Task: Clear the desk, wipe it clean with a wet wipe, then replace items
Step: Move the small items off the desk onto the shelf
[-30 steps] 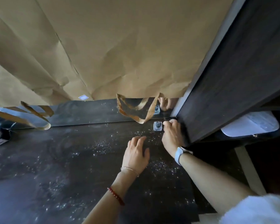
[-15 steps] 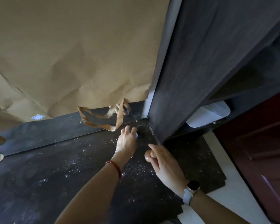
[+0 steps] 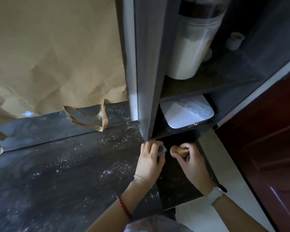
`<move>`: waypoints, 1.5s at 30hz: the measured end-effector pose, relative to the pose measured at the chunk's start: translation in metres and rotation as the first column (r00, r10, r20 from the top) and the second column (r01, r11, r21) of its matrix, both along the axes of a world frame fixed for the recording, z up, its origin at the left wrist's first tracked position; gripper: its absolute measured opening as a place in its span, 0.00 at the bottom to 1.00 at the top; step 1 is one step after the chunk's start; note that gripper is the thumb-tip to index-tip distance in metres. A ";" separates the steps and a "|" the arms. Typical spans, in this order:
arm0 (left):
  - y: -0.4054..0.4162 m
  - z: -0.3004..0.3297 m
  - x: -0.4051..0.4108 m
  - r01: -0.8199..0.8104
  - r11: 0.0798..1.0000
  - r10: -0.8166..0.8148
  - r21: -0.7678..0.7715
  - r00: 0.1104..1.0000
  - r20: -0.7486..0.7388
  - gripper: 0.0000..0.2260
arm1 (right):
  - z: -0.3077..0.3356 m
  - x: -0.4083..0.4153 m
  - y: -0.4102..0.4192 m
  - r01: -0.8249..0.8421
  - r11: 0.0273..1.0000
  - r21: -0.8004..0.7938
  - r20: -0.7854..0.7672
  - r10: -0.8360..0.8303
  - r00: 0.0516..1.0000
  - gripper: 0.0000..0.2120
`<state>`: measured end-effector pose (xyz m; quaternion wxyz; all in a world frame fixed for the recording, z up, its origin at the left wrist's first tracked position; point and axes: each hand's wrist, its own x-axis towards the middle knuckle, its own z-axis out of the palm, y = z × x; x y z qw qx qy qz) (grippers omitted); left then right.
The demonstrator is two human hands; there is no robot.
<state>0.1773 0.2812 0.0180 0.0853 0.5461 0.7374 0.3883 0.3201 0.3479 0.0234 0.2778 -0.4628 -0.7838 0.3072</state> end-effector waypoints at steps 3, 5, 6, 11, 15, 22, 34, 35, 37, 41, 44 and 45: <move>0.026 0.002 0.019 -0.072 0.996 0.073 -0.059 0.997 0.011 0.14 | 0.001 0.018 0.017 0.001 1.000 0.002 -0.009 -0.001 1.000 0.15; 0.041 0.003 0.028 -0.164 0.982 0.169 -0.091 0.984 0.057 0.14 | 0.001 0.028 0.023 -0.010 1.000 -0.014 -0.021 0.010 1.000 0.14; 0.048 0.004 0.032 -0.208 0.971 0.218 -0.118 0.973 0.079 0.15 | 0.001 0.032 0.025 -0.022 1.000 -0.004 -0.029 0.022 0.999 0.14; 0.073 0.009 0.043 -0.339 0.893 0.381 -0.297 0.920 0.093 0.24 | 0.001 0.048 0.037 -0.064 0.998 -0.017 -0.002 0.064 0.998 0.13; 0.093 0.014 0.035 -0.341 0.853 0.404 -0.394 0.910 0.087 0.31 | 0.004 0.053 0.045 -0.078 0.994 -0.077 -0.014 0.078 0.997 0.13; 0.097 0.019 0.029 -0.273 0.888 0.306 -0.370 0.952 0.032 0.40 | 0.017 0.052 0.057 -0.098 0.992 -0.082 -0.067 0.093 0.993 0.14; 0.001 -0.003 0.016 -0.424 0.898 0.387 -0.122 0.890 -0.243 0.14 | 0.033 -0.038 0.067 -0.493 0.827 0.270 0.202 0.452 0.869 0.17; 0.004 0.001 0.008 -0.447 0.888 0.412 -0.111 0.878 -0.242 0.14 | 0.032 -0.048 0.070 -0.503 0.810 0.303 0.267 0.434 0.860 0.17; 0.013 0.009 -0.004 -0.472 0.877 0.440 -0.090 0.865 -0.242 0.16 | 0.029 -0.062 0.077 -0.507 0.794 0.336 0.350 0.394 0.850 0.16; 0.026 0.014 -0.017 -0.467 0.881 0.429 -0.078 0.857 -0.285 0.18 | 0.023 -0.077 0.088 -0.482 0.783 0.394 0.424 0.310 0.851 0.15; 0.028 0.009 -0.020 -0.443 0.891 0.404 -0.104 0.875 -0.265 0.18 | 0.022 -0.084 0.094 -0.437 0.808 0.396 0.422 0.262 0.868 0.15; 0.027 0.008 -0.020 -0.441 0.891 0.403 -0.104 0.877 -0.262 0.18 | 0.021 -0.085 0.095 -0.426 0.814 0.396 0.419 0.253 0.872 0.15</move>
